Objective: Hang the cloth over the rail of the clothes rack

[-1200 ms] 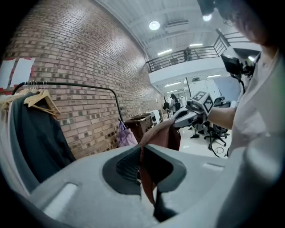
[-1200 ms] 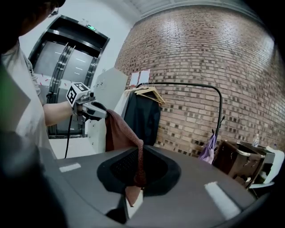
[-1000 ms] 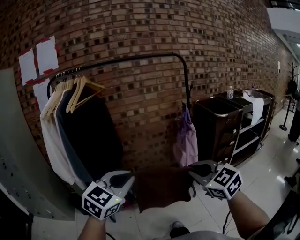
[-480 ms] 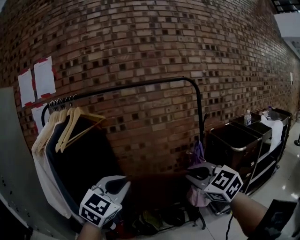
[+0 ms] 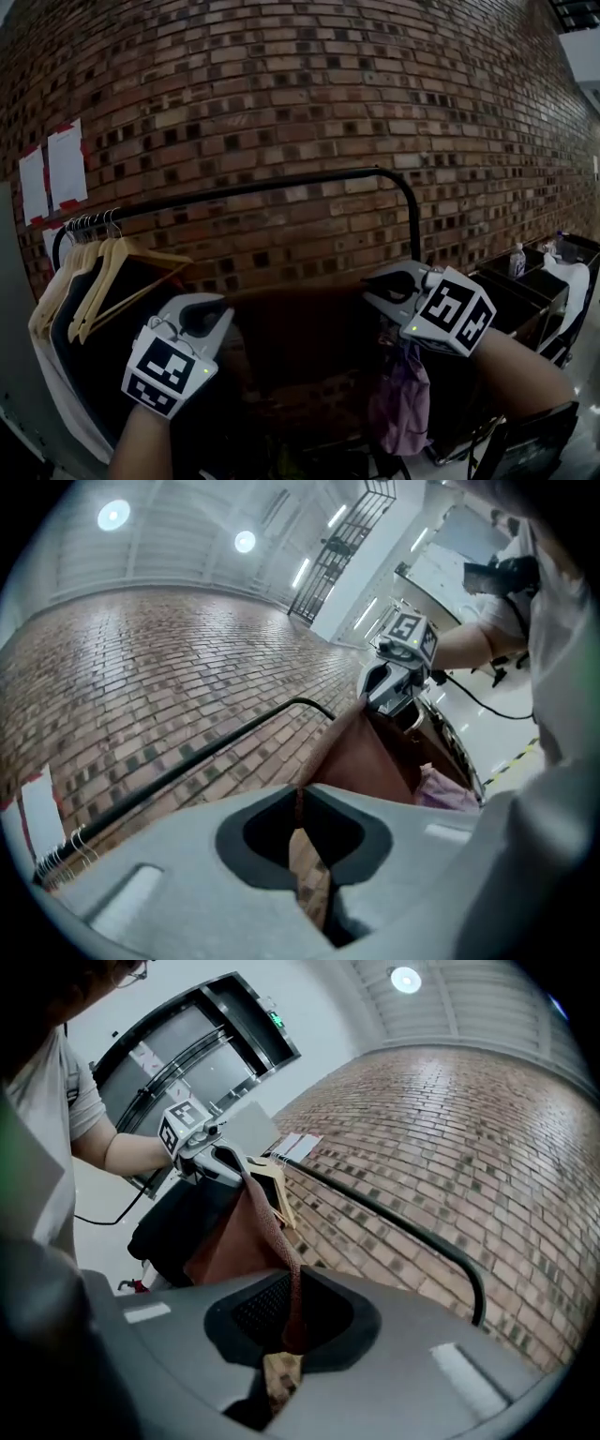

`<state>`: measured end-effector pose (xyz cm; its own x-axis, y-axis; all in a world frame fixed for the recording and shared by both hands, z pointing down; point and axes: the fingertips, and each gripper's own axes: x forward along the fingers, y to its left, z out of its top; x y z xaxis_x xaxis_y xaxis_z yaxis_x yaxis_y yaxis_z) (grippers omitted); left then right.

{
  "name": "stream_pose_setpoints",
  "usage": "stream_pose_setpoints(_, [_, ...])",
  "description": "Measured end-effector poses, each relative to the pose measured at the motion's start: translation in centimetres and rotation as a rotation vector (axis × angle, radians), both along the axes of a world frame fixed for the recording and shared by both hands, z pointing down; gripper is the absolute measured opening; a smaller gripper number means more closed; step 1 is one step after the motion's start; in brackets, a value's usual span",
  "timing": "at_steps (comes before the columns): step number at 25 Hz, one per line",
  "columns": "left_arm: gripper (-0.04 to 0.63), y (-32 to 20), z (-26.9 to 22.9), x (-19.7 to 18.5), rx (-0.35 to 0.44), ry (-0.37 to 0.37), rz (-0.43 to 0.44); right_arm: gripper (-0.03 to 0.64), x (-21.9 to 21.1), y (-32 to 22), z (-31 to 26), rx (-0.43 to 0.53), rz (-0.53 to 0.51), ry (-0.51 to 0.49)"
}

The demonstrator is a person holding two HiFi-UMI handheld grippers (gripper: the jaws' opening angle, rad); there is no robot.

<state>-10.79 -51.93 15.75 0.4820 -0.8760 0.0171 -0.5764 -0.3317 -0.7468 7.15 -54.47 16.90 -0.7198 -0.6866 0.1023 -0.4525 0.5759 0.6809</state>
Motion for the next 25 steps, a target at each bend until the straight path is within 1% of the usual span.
stream_pose_setpoints(2, [0.014, -1.6, -2.4, -0.3, 0.049, -0.04, -0.026, 0.015, -0.1, -1.6, -2.6, 0.055, -0.007, 0.016])
stream_pose_setpoints(4, [0.015, -3.1, -5.0, -0.7, 0.092, -0.065, -0.043, 0.015, -0.5, -3.0, -5.2, 0.091, -0.024, 0.021])
stream_pose_setpoints(8, [0.014, -6.0, -11.2, -1.6, 0.174, -0.101, -0.068, 0.017, -1.3, -5.8, -10.9, 0.119, -0.061, 0.024])
stream_pose_setpoints(11, [0.014, -8.2, -16.2, -2.2, 0.232, -0.128, -0.079, 0.017, -2.0, -8.0, -15.4, 0.145, -0.057, 0.061])
stream_pose_setpoints(14, [0.014, -10.5, -20.8, -2.8, 0.278, -0.171, -0.096, 0.017, -2.5, -10.2, -20.1, 0.196, -0.032, 0.097])
stream_pose_setpoints(17, [0.015, -12.8, -24.2, -3.2, 0.284, -0.205, -0.087, 0.017, -2.9, -12.5, -24.7, 0.271, 0.026, 0.119])
stream_pose_setpoints(19, [0.014, -14.6, -25.7, -3.5, 0.266, -0.229, -0.066, 0.017, -3.3, -14.4, -26.7, 0.285, 0.054, 0.131])
stream_pose_setpoints(22, [0.014, -17.7, -27.1, -4.5, 0.216, -0.238, -0.056, 0.017, -4.0, -17.3, -27.4, 0.243, 0.068, 0.169])
stream_pose_setpoints(25, [0.014, -21.3, -27.1, -5.0, 0.155, -0.293, -0.08, 0.018, -4.4, -20.3, -27.0, 0.193, 0.087, 0.215])
